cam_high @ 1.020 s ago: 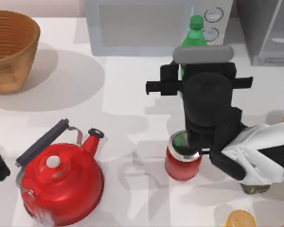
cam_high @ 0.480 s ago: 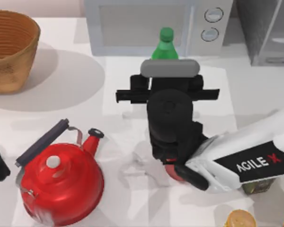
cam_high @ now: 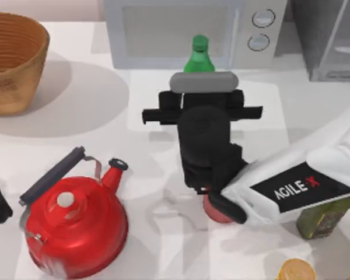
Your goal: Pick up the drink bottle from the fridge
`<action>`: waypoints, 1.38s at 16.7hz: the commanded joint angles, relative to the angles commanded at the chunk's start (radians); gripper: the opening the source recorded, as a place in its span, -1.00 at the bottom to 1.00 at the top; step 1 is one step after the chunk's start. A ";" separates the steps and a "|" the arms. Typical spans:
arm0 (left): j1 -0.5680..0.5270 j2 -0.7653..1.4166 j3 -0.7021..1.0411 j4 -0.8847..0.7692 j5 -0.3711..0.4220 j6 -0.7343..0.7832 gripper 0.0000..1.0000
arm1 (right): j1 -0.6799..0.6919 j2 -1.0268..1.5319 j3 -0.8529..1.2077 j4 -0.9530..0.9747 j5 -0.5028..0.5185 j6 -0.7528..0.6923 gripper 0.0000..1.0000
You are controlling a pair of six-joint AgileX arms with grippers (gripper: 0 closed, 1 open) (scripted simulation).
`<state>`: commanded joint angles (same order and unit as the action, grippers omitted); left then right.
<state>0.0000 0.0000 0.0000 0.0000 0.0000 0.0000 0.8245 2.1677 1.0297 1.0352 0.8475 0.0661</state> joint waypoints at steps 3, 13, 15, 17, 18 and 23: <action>0.000 0.000 0.000 0.000 0.000 0.000 1.00 | -0.035 0.075 0.065 0.031 -0.033 -0.001 -1.00; 0.000 0.000 0.000 0.000 0.000 0.000 1.00 | -0.045 0.095 0.081 0.040 -0.042 -0.002 -0.25; 0.000 0.000 0.000 0.000 0.000 0.000 1.00 | -0.045 0.095 0.081 0.040 -0.042 -0.002 0.06; 0.000 0.000 0.000 0.000 0.000 0.000 1.00 | -0.045 0.095 0.081 0.040 -0.042 -0.002 0.36; 0.000 0.000 0.000 0.000 0.000 0.000 1.00 | -0.045 0.095 0.081 0.040 -0.042 -0.002 0.51; 0.000 0.000 0.000 0.000 0.000 0.000 1.00 | -0.045 0.095 0.081 0.040 -0.042 -0.002 1.00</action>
<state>0.0000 0.0000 0.0000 0.0000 0.0000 0.0000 0.7798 2.2631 1.1109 1.0754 0.8053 0.0644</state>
